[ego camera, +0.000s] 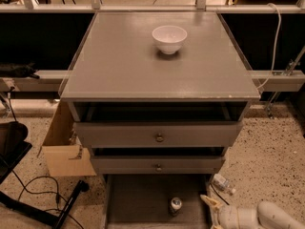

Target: Place redbull can into bottom drawer

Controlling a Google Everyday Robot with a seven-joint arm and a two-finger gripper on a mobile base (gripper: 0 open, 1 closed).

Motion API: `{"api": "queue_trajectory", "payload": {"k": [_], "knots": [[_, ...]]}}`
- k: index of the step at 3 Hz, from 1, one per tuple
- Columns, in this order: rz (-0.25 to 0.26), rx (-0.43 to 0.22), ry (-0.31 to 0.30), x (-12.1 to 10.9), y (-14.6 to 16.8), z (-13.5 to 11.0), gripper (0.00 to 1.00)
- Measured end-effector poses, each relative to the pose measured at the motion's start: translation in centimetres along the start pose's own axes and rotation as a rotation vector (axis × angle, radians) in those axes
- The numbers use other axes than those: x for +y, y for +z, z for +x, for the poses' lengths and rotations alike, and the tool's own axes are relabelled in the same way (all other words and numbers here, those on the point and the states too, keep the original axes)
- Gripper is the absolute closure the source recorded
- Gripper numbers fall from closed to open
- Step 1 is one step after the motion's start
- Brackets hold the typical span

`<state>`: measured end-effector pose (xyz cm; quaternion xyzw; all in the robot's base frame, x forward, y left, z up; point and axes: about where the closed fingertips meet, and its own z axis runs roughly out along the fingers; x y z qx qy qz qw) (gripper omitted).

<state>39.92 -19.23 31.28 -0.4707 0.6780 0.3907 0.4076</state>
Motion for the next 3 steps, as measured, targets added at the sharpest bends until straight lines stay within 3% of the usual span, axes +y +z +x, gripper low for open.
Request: {"api": "queue_trajectory", "payload": {"k": [1, 2, 3], "knots": [[-0.053, 0.11, 0.015, 4.2, -3.2, -3.5, 0.0], [-0.081, 0.201, -0.012, 7.6, -4.4, -8.3, 0.0], [-0.099, 0.239, -0.037, 9.3, -5.3, -10.1, 0.0]]}}
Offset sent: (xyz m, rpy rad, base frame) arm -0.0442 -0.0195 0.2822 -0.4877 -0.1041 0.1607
